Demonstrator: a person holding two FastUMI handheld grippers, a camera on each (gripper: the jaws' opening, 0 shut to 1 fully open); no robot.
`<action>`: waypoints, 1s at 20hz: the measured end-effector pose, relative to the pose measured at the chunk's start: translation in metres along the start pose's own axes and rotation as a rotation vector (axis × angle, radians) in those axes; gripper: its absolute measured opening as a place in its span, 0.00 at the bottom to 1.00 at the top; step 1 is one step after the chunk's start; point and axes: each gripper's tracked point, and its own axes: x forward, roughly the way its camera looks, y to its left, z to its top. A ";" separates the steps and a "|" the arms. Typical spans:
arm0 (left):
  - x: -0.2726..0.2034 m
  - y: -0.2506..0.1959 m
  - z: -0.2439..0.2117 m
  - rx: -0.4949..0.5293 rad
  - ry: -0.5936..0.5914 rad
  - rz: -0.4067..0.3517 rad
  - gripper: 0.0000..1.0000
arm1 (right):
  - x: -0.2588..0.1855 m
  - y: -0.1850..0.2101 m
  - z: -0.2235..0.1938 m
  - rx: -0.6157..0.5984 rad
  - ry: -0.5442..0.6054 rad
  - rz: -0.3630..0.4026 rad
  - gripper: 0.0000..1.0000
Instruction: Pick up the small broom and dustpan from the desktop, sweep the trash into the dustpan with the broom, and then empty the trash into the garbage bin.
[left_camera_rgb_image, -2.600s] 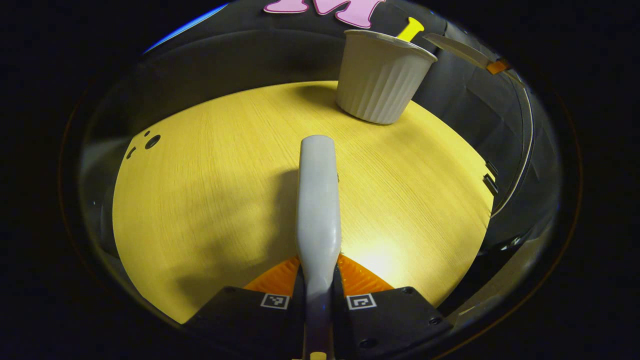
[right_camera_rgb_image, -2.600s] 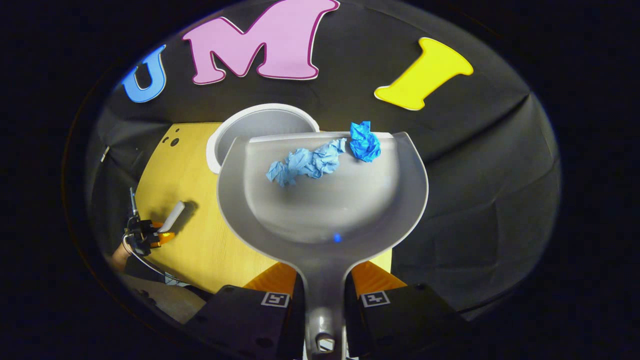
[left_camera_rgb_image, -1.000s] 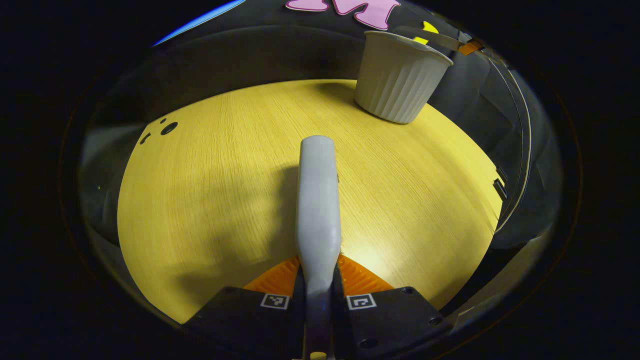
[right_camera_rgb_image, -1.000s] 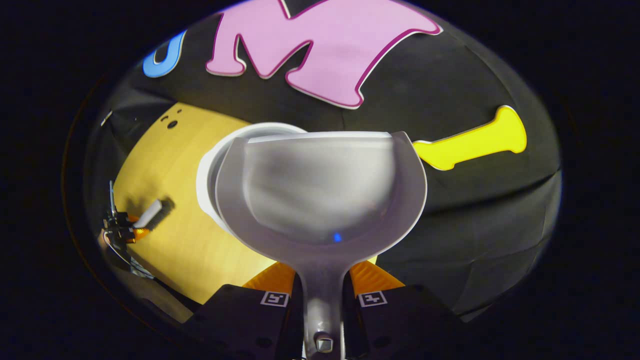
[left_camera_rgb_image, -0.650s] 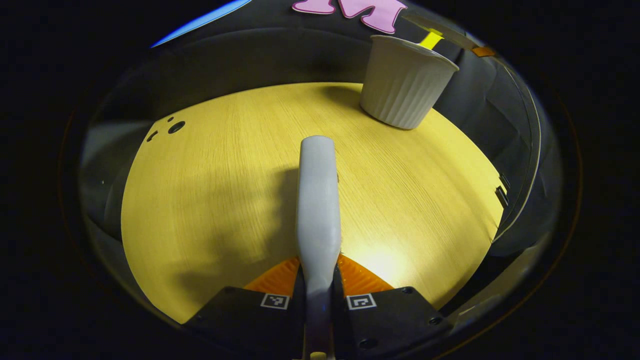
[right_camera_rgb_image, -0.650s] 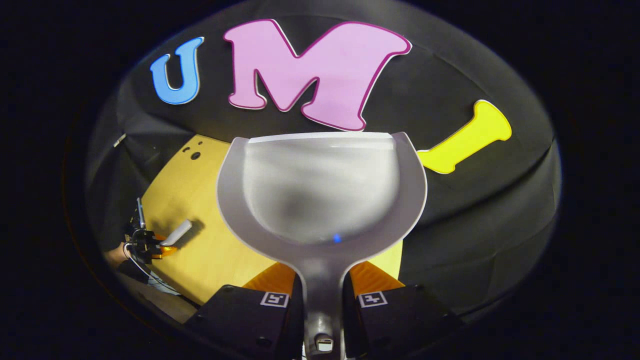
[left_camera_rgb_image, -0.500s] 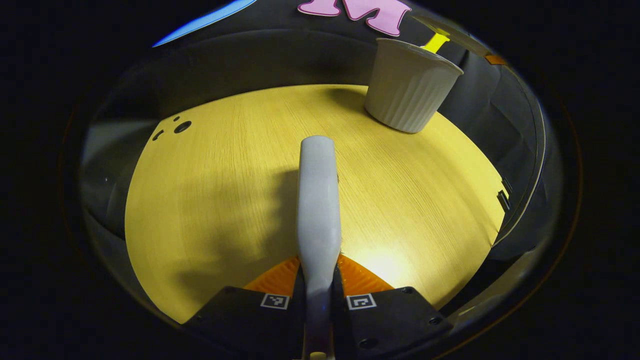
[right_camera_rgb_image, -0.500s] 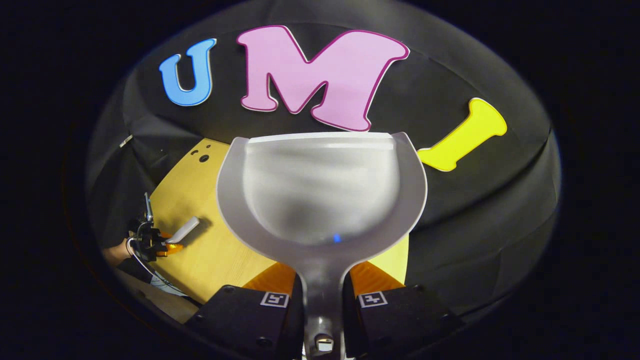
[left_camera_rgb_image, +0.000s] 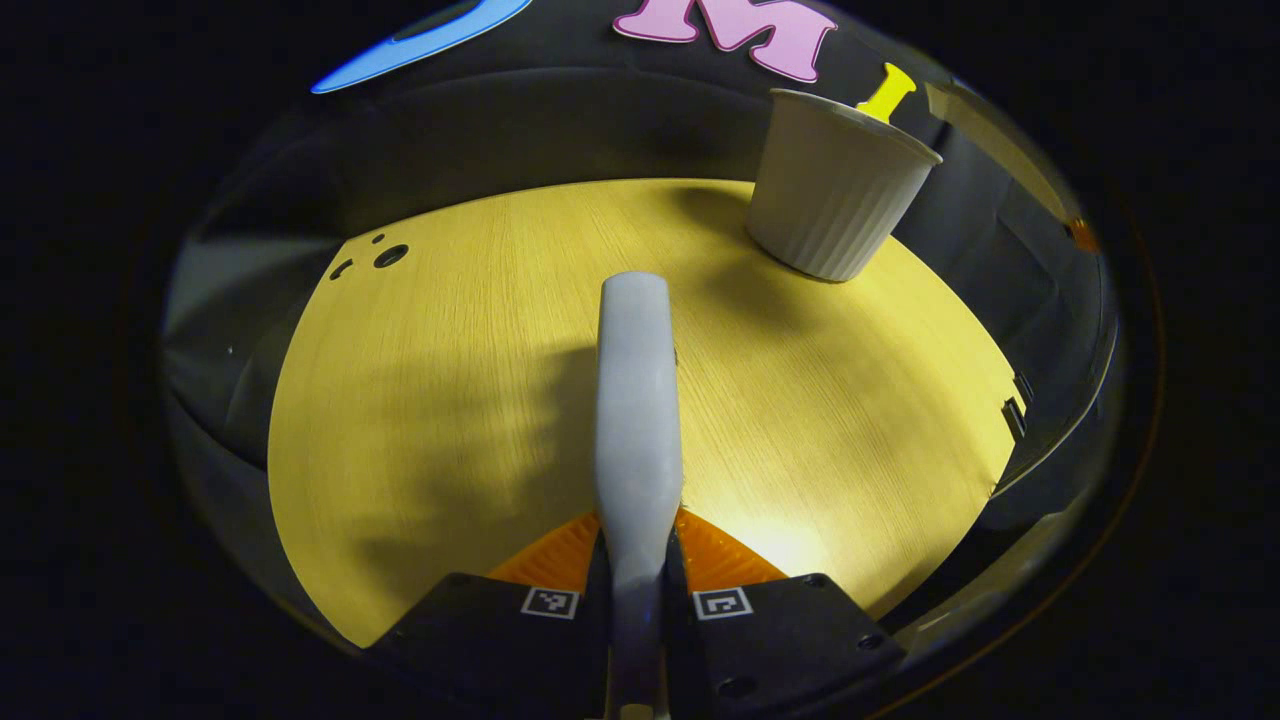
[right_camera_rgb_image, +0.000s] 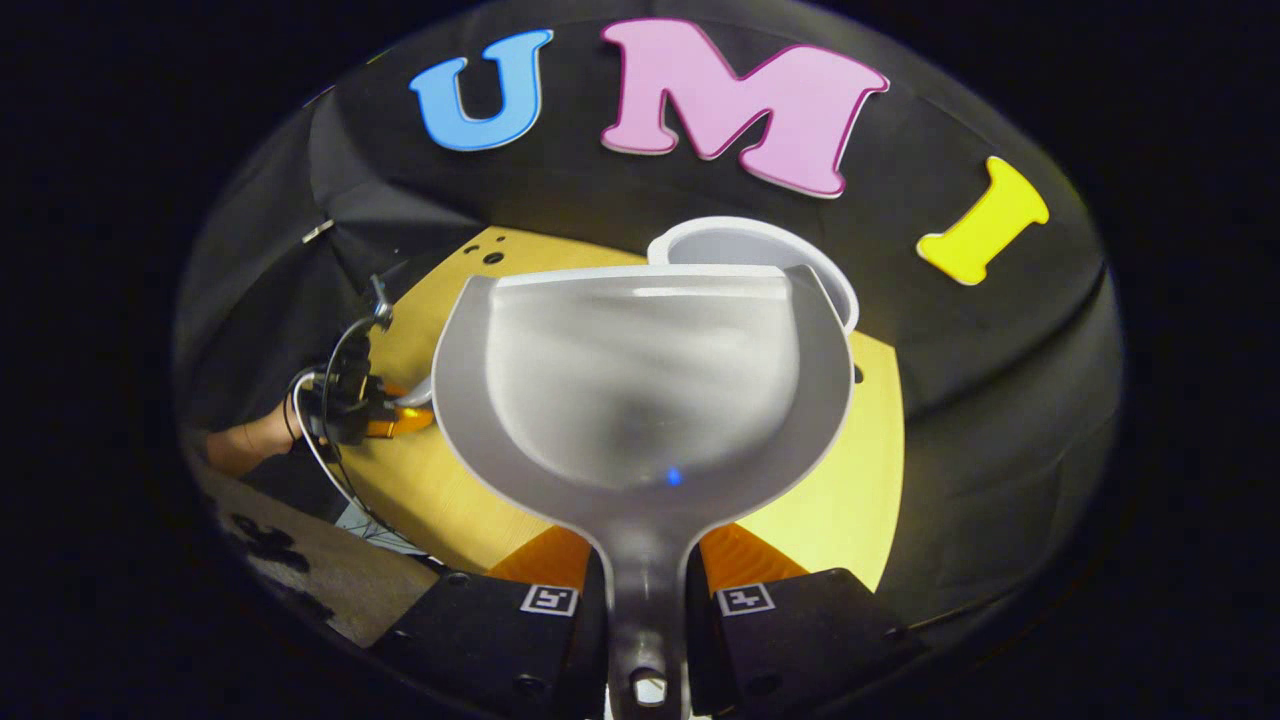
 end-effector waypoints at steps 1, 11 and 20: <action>0.000 -0.001 0.000 -0.004 0.001 0.002 0.28 | 0.008 0.008 -0.014 -0.005 0.017 0.009 0.35; 0.006 0.008 -0.006 -0.023 0.033 0.052 0.28 | 0.118 0.048 -0.110 -0.042 0.166 0.045 0.35; 0.020 0.006 -0.019 -0.002 0.083 0.084 0.27 | 0.170 0.062 -0.132 0.009 0.235 0.087 0.35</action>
